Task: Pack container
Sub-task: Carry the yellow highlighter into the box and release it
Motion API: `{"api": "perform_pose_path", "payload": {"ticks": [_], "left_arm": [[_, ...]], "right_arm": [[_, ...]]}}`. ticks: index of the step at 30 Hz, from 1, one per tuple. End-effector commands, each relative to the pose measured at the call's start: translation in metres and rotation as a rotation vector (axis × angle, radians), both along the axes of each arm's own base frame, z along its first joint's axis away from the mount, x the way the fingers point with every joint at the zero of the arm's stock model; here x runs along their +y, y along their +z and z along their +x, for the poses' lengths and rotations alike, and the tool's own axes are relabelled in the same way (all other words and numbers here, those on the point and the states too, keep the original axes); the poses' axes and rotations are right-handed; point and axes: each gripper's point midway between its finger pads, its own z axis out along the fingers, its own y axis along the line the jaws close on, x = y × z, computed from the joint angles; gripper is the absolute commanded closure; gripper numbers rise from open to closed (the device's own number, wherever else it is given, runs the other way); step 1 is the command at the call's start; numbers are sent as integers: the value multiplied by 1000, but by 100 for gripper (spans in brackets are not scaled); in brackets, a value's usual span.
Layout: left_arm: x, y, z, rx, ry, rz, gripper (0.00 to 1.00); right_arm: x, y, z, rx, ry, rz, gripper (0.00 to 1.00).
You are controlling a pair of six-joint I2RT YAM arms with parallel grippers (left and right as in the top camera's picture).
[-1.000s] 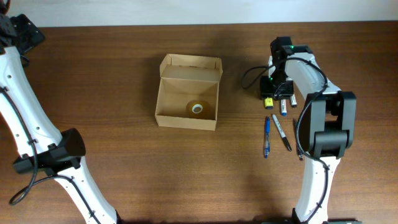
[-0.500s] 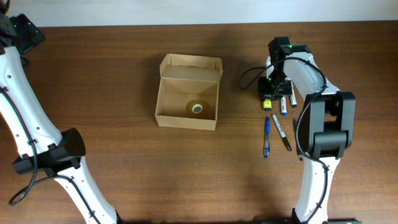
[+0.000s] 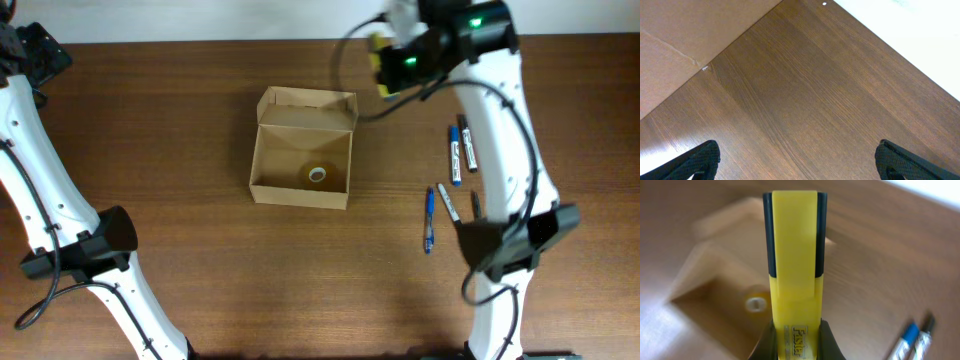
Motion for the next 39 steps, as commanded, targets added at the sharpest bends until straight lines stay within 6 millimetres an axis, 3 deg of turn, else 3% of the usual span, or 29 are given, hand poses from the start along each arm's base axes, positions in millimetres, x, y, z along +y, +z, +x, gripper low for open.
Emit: {"api": "perform_pose_path", "payload": {"ticks": [1,5,10,18,23,27,33,35,37,39], "left_arm": [[0,11,-5,-22,-7,12,0],[0,11,-5,-21,-7,12,0],[0,11,-5,-21,-7,12,0],[0,11,-5,-21,-7,12,0],[0,11,-5,-21,-8,12,0],[0,11,-5,-21,-7,12,0],[0,11,-5,-21,-7,12,0],[0,11,-5,-21,-7,12,0],[0,11,-5,-21,-7,12,0],[0,11,-5,-21,-7,12,0]], "right_arm": [[60,2,-35,-64,342,-86,96],[98,-24,-56,-89,577,-232,96],[127,-70,-63,-81,760,-317,96],[123,-163,-64,54,799,-354,96],[117,-197,-73,109,802,-364,96],[116,-211,-81,146,779,-351,96],[121,-210,-83,166,741,-307,96],[121,-207,-83,176,705,-298,63],[122,-198,-83,175,691,-294,59],[125,-170,-78,139,663,-276,57]]}}
